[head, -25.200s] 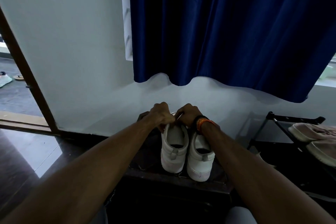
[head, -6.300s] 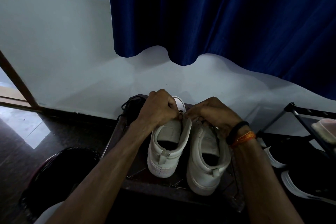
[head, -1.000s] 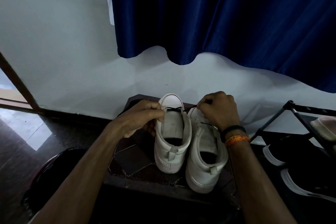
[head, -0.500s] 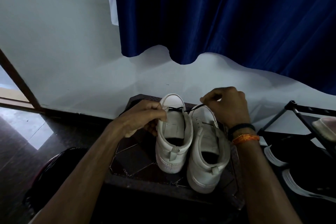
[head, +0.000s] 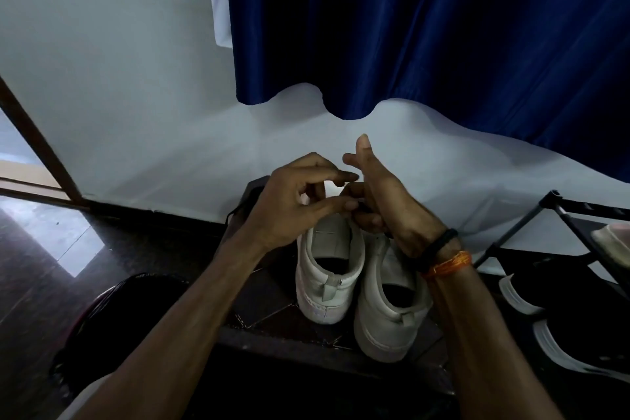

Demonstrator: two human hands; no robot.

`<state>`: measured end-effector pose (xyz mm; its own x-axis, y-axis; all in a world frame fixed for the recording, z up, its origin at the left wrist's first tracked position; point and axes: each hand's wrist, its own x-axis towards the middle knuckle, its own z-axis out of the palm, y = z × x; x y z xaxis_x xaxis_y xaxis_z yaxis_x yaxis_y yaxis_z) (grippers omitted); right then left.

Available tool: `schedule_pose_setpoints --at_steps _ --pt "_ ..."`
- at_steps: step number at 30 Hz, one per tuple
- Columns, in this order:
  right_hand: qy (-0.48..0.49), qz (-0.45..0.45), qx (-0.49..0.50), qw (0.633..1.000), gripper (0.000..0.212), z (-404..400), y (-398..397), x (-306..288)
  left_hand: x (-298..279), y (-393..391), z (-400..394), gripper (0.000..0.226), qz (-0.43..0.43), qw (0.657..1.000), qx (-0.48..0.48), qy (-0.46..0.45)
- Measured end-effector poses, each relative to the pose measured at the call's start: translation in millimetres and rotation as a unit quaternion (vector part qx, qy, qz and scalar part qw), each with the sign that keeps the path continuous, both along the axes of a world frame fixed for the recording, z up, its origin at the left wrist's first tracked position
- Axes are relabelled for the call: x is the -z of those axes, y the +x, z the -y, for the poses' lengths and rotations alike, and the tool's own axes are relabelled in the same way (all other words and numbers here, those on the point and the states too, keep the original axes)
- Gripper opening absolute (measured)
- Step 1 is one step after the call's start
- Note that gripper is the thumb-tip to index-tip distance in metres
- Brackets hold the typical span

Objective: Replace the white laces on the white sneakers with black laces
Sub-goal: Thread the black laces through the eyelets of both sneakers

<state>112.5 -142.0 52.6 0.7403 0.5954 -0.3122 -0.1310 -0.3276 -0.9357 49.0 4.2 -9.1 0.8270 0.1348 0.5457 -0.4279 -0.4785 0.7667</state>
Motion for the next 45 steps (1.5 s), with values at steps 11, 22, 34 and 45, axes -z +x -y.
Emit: schedule_pose_setpoints --at_steps 11,22,34,45 --pt "0.01 0.2 -0.074 0.977 0.043 10 14 8 -2 0 2 0.016 0.001 0.996 -0.035 -0.079" --pt "-0.097 0.438 -0.084 0.89 0.007 13 29 17 -7 -1 -4 0.032 -0.139 0.967 -0.09 -0.196" --pt "-0.142 0.388 -0.073 0.908 0.007 3 34 36 -5 -5 -13 0.011 -0.326 0.932 -0.129 -0.095" --pt "-0.168 0.398 -0.071 0.899 0.003 -4 33 45 -12 -14 -25 0.019 -0.369 0.875 -0.071 -0.306"
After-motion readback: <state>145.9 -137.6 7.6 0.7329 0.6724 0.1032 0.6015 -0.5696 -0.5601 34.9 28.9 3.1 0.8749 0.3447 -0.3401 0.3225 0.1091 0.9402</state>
